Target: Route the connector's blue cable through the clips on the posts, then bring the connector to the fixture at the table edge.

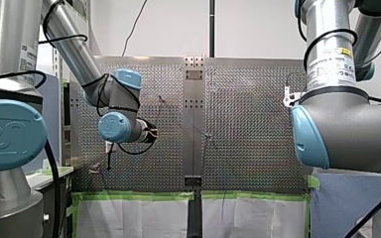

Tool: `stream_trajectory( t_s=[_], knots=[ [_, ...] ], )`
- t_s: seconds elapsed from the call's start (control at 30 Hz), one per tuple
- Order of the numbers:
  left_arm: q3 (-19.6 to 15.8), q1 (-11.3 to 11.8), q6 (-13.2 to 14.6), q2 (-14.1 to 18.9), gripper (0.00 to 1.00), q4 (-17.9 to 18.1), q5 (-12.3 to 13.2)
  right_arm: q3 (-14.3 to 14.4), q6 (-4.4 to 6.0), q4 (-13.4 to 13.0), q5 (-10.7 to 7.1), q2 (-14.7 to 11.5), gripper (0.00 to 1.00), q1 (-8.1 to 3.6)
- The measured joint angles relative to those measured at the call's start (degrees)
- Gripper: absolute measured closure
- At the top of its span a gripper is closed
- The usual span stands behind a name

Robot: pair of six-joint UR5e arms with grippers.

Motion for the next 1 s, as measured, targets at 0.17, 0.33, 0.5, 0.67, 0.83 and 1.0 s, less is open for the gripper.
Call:
stream_trajectory(
  t_s=[0.17,0.33,0.5,0.67,0.83,1.0],
  knots=[
    [0.0,0.0,0.0,0.0,0.0,0.0,0.0,0.0,-0.19,0.4,0.32,0.0,0.01,0.15],
    [0.0,-0.1,0.0,0.0,0.0,0.0,0.0,0.2,-1.19,2.1,1.97,-0.2,0.01,0.53],
    [0.0,-0.1,0.0,0.0,0.0,0.0,0.0,1.6,-3.14,4.3,4.2,-1.0,0.01,1.9],
    [0.0,-0.1,0.0,0.0,0.0,0.0,0.0,4.0,-4.43,3.5,6.69,-3.2,0.01,4.28],
    [-0.1,-0.1,0.0,0.0,0.0,0.0,0.1,6.5,-4.79,2.3,9.25,-5.5,0.01,6.81],
    [-0.1,-0.1,0.0,0.0,0.0,-0.1,0.1,8.1,-5.69,2.1,11.81,-6.0,0.01,9.38]
  ],
)
